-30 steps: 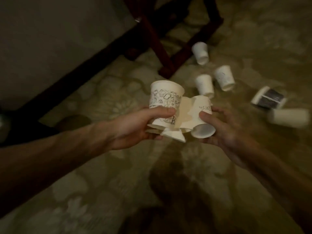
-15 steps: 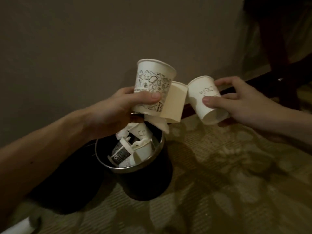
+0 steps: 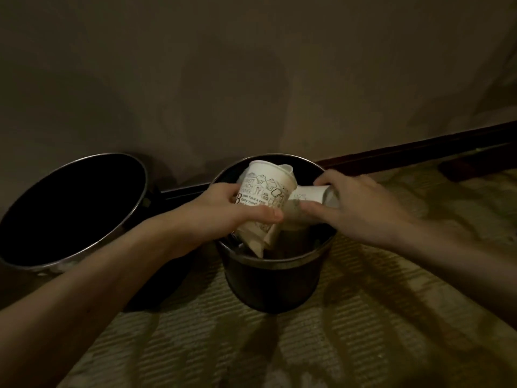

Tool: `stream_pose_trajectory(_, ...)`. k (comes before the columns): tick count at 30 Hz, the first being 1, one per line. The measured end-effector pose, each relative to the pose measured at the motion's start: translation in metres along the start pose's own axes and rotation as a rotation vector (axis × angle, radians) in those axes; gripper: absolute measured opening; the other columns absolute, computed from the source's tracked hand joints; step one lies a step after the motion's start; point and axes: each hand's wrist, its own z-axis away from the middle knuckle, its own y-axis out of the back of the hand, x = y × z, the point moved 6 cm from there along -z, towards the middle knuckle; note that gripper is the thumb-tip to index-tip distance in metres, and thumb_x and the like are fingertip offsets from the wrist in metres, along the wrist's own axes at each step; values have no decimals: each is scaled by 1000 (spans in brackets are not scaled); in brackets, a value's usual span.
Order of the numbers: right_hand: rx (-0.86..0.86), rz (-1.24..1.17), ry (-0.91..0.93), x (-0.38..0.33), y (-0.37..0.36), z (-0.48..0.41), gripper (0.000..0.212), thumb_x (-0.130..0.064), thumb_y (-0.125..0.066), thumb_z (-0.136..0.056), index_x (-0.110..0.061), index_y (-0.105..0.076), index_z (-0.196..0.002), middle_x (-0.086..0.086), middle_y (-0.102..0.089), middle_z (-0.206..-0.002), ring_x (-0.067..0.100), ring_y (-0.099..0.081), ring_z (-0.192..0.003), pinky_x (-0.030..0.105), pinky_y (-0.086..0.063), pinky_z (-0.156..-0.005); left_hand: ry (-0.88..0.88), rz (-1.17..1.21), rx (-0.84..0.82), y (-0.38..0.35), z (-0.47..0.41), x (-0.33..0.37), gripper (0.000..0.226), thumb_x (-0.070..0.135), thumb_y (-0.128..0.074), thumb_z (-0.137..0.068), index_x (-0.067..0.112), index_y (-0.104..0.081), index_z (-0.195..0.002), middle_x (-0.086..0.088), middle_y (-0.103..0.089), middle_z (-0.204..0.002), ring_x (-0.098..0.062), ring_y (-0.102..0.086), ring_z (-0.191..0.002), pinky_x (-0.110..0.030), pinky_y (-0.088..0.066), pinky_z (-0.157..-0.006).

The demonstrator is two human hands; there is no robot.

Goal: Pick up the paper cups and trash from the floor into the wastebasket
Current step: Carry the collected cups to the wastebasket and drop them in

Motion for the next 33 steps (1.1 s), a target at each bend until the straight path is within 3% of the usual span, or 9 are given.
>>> stream_pose_trajectory(5,-86,111,19,-12,-14,-5,96,-85,3,-69,-42,-50,-137,2,-54,-134,25,-37,-125,49,-30,-95,-70,48,166,16,-1,-1,54,50,-81,-56,24,-71,-102,6,-78,-91,-9,-74,-84,-17,-57,-63)
stream_pose_trajectory(10,55,-205,86,-33,-3,-18,68,-77,-20,-87,-43,-37,-143,-4,-48,-142,18,-35,-133,51,-30,-104,-149,-20,329,43,-6,5,53,55,-78,-58,25,-70,-101,8,-77,-88,-2,-73,-77,-12,-52,-54)
stream_pose_trajectory(13,92,-471,145,-55,4,-38,58,-67,-41,-92,-43,-34,-145,-9,-54,-133,12,-51,-119,36,-43,-92,-193,-128,427,58,-15,12,57,47,-82,-70,29,-54,-116,6,-72,-96,-2,-71,-79,-13,-52,-55)
stream_pose_trajectory(18,48,-392,175,-77,-10,-60,26,-40,-48,-101,-23,-65,-112,-5,-68,-97,8,-61,-84,32,-52,-72,-181,-399,439,66,-32,5,58,41,-80,-79,35,-46,-125,6,-67,-110,-8,-66,-91,-17,-51,-65)
stream_pose_trajectory(21,3,-283,108,-68,-24,-66,37,-42,-45,-102,-15,-71,-98,-1,-63,-70,6,-49,-52,27,-38,-50,-171,-543,414,67,-38,-1,64,43,-77,-81,30,-49,-137,2,-63,-127,-17,-61,-110,-31,-51,-86)
stream_pose_trajectory(25,-19,-173,68,-54,-25,-63,45,-42,-47,-101,-6,-73,-95,0,-60,-63,6,-49,-49,28,-39,-51,-193,-718,380,58,-42,0,62,46,-66,-90,26,-47,-145,-2,-60,-132,-23,-54,-120,-44,-49,-100)
stream_pose_trajectory(28,65,-188,82,-52,-8,-51,36,-38,-50,-100,-11,-74,-99,2,-71,-83,11,-64,-74,35,-53,-69,-222,-730,412,57,-33,11,54,47,-64,-91,23,-54,-138,0,-64,-126,-19,-59,-113,-42,-51,-94)
stream_pose_trajectory(30,124,-194,118,-53,6,-35,26,-32,-52,-99,-18,-74,-100,-3,-71,-92,10,-62,-81,28,-50,-67,-296,-744,491,60,-18,25,38,44,-65,-91,24,-64,-123,5,-67,-114,-14,-62,-103,-33,-51,-82)
stream_pose_trajectory(33,205,-204,124,-40,32,10,13,-33,-58,-93,-27,-68,-89,-13,-64,-84,2,-58,-76,20,-45,-59,-416,-726,554,52,7,58,21,42,-66,-89,26,-64,-76,11,-63,-66,-2,-59,-63,-22,-38,-54)
